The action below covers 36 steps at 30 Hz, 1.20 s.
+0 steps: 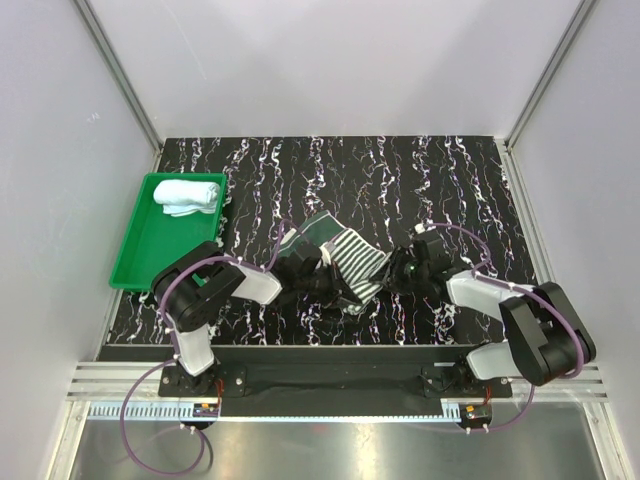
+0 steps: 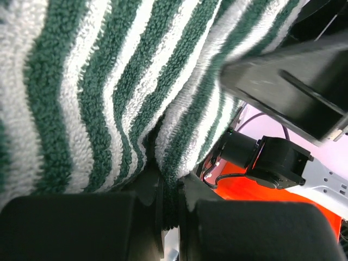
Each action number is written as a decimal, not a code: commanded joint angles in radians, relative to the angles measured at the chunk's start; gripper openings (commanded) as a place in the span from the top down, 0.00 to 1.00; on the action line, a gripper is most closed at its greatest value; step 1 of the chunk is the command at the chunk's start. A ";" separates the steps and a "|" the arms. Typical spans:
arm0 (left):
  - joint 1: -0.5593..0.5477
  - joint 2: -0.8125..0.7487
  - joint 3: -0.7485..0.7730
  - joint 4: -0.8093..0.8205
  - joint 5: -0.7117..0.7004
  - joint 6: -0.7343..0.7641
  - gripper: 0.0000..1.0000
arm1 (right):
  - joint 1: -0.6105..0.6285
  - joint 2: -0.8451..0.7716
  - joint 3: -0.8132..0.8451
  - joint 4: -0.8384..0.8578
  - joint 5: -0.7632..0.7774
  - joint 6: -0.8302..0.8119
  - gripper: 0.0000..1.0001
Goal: Roll the towels
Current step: Roll the towel
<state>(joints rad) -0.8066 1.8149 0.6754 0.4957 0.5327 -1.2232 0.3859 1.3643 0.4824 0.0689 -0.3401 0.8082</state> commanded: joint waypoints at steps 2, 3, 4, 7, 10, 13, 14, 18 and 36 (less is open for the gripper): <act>0.006 -0.025 -0.013 0.012 0.012 0.010 0.98 | 0.025 0.035 0.042 0.043 0.030 0.003 0.80; 0.006 -0.035 -0.008 -0.014 0.003 0.023 0.89 | 0.025 0.033 0.048 0.028 0.038 -0.001 0.85; 0.006 -0.046 -0.004 -0.049 -0.008 0.043 0.80 | 0.025 0.029 0.056 0.013 0.047 -0.007 0.88; 0.003 -0.107 0.022 -0.210 -0.075 0.137 0.47 | 0.027 0.018 0.097 -0.064 0.073 -0.040 0.93; -0.002 -0.189 0.055 -0.399 -0.184 0.241 0.33 | 0.027 0.021 0.151 -0.199 0.082 -0.073 0.96; -0.014 -0.267 0.107 -0.584 -0.331 0.347 0.28 | 0.025 0.032 0.197 -0.256 0.079 -0.099 0.97; -0.035 -0.287 0.125 -0.665 -0.420 0.405 0.27 | 0.027 0.033 0.214 -0.289 0.079 -0.109 0.97; -0.167 -0.361 0.246 -0.808 -0.724 0.569 0.24 | 0.028 0.044 0.260 -0.375 0.076 -0.136 0.97; -0.477 -0.100 0.435 -0.637 -0.905 1.057 0.21 | 0.028 0.079 0.329 -0.505 0.066 -0.169 0.97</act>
<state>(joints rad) -1.2819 1.6741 1.0653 -0.2039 -0.3389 -0.2379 0.4110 1.4532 0.7929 -0.4213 -0.2729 0.6510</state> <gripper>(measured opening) 0.787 0.119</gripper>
